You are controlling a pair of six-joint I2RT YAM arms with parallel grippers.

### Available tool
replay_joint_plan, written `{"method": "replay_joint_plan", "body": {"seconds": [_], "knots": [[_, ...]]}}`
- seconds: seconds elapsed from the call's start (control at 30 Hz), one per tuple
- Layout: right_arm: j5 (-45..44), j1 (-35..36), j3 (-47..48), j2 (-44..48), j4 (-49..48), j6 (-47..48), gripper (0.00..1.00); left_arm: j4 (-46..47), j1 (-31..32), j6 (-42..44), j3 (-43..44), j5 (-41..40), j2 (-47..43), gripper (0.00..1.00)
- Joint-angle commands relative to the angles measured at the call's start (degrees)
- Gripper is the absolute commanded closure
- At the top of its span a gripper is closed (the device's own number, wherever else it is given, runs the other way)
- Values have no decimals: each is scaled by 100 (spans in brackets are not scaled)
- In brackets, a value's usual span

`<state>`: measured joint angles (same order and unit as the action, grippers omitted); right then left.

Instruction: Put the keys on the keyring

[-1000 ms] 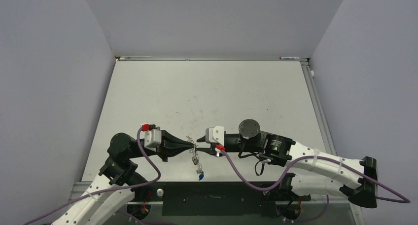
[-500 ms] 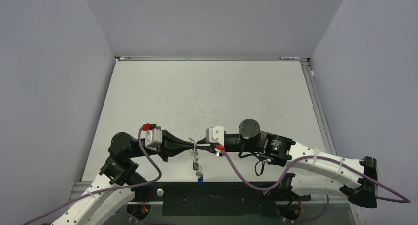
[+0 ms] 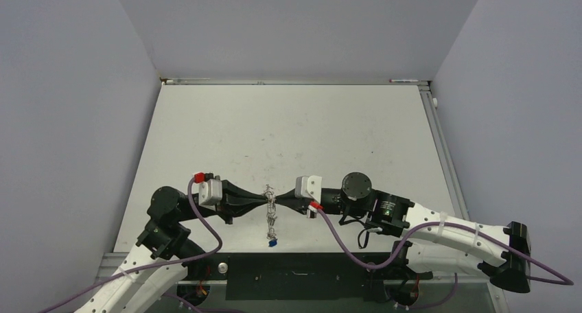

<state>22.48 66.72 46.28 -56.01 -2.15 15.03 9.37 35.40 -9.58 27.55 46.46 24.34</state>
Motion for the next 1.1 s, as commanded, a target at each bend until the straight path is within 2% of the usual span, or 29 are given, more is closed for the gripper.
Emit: {"method": "replay_joint_plan", "body": {"seconds": [0.0, 0.17, 0.47, 0.53, 0.63, 0.7, 0.87, 1.07], "knots": [[-300, -23, -416, 222, -1326, -625, 95, 261, -50, 39, 101, -231, -133, 100], [-384, -19, -733, 159, -1951, -1020, 95, 210, -64, 97, 101, -400, -179, 100], [-180, -19, -863, 22, -2237, -1234, 94, 292, -93, 37, 75, -475, -236, 100], [-90, -23, -839, 12, -2205, -1247, 85, 294, -103, 36, 75, -480, -238, 100], [-16, -24, -753, 17, -1979, -1189, 64, 285, -103, 44, 75, -487, -261, 100], [-18, -19, -684, 49, -1735, -1111, 57, 283, -103, 44, 75, -486, -280, 100], [-33, -19, -516, 183, -1447, -976, 53, 260, -103, 53, 84, -459, -337, 100], [33, -21, -388, 203, -1595, -946, 58, 239, -103, 66, 75, -404, -376, 100]]}}
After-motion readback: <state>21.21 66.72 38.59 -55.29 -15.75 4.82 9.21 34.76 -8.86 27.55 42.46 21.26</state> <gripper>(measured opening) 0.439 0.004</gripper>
